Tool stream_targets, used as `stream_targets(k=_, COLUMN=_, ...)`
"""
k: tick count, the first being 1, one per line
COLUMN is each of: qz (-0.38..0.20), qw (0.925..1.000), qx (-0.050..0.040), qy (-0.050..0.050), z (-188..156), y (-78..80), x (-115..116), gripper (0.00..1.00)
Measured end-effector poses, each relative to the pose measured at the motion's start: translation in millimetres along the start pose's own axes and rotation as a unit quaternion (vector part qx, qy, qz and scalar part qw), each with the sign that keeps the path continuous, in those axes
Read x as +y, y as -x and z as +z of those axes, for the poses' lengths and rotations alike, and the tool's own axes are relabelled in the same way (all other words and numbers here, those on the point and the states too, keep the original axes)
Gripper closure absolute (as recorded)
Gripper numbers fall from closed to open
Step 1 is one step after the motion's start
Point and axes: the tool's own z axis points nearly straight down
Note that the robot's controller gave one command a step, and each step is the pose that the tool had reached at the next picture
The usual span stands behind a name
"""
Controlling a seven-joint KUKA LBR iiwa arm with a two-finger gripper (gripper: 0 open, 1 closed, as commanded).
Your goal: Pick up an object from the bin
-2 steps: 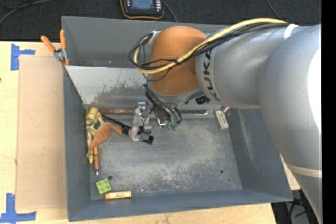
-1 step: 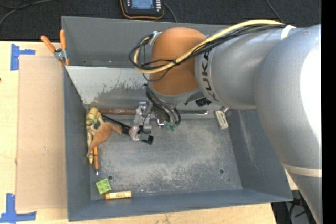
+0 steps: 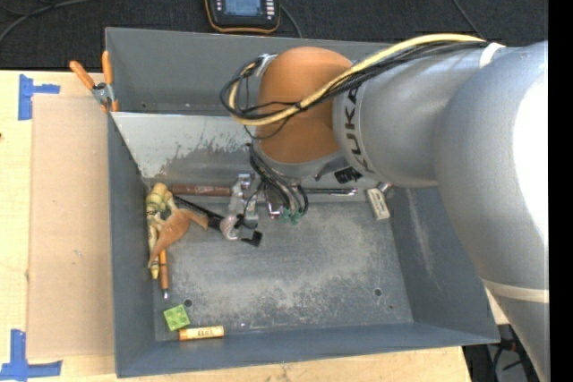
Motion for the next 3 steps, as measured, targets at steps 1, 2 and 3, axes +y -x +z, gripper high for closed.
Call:
stream_targets(k=1, qz=-0.088, qw=0.9961, qx=-0.0021, qy=0.001, z=-34, y=9.1, x=41, gripper=1.00)
stream_targets(k=2, qz=-0.067, qw=0.9978, qx=-0.0014, qy=0.001, z=-29, y=8.0, x=36, gripper=1.00)
stream_targets(k=3, qz=-0.020, qw=0.9998, qx=0.0001, qy=0.000, z=-17, y=2.9, x=39, gripper=1.00)
